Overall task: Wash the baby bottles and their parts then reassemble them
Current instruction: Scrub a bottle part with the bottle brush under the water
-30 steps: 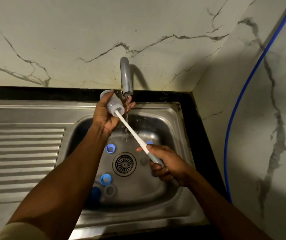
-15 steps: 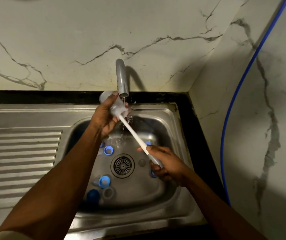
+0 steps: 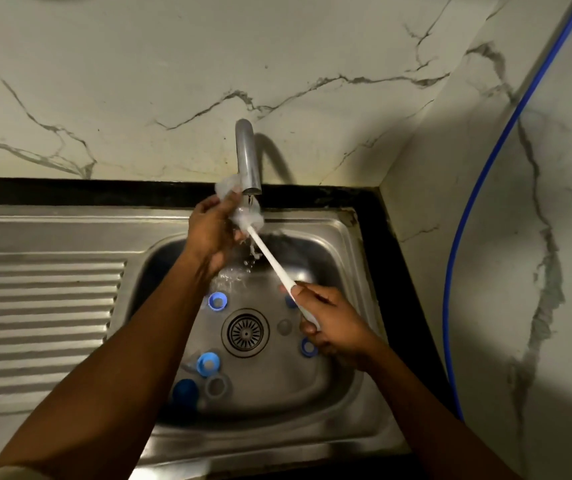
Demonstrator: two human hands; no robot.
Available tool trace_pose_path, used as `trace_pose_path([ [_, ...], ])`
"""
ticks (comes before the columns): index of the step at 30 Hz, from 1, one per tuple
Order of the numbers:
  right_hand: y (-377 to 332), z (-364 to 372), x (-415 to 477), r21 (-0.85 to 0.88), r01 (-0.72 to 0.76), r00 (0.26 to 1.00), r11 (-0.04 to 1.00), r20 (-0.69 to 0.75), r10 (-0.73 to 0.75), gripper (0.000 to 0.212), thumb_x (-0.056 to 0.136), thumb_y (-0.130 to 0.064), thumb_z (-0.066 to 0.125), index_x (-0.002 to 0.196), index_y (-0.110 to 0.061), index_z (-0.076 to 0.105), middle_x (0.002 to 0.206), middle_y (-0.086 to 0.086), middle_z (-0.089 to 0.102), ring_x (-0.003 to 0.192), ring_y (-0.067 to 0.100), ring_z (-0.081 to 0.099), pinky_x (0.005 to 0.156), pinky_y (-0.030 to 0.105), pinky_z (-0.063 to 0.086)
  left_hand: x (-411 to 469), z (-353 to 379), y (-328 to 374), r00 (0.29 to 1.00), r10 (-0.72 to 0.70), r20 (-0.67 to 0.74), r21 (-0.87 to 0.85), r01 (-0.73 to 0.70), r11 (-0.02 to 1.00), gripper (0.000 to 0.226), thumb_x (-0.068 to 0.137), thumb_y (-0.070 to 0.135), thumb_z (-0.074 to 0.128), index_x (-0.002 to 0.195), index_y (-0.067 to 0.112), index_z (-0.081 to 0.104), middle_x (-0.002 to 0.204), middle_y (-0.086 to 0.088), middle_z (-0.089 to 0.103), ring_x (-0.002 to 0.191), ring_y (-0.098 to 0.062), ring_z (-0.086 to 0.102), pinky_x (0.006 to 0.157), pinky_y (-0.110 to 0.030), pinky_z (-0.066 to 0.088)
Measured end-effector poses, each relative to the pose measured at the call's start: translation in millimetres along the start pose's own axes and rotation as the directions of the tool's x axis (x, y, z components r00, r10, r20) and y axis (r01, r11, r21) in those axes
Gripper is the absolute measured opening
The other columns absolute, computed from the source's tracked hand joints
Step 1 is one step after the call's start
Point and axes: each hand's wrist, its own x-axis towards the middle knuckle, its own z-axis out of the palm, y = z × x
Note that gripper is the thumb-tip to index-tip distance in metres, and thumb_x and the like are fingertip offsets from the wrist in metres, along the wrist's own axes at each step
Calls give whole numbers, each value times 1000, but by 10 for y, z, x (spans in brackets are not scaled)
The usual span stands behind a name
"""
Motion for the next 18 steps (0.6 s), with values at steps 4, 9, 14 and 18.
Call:
trace_pose_path([
  [4,-65,20,-109,135,-194,948,972,279,150,33,105,-44,43,123,-33,68,59,-1,32,42,6,23,38,14,18,-4,64,154,981,-102,167,-389,161,907,27,81,12,74,102,5,59,106,-19,65,100,-31,67,100,-48,52],
  [9,87,-108,52,-730,65,968,680,-121,-222,37,102,-46,46,136,-36,58,90,3,69,84,20,64,76,38,52,63,117,-34,944,170,-282,284,-87,955,47,74,15,83,114,5,59,100,-16,66,82,-26,69,70,-39,60],
  [14,-52,-34,-95,-669,102,951,737,-152,-269,34,103,-41,48,132,-30,61,83,2,69,78,23,65,68,37,56,2,195,-11,995,85,-45,50,-83,995,22,80,5,66,100,5,58,76,-17,51,58,-27,53,57,-39,52],
  [18,-201,-25,-333,273,-288,950,918,204,237,33,104,-37,45,126,-24,65,59,-3,39,40,4,26,34,14,19,-32,115,25,995,-104,2,-211,102,972,22,80,13,71,93,4,56,70,-7,51,52,-17,52,56,-32,54],
])
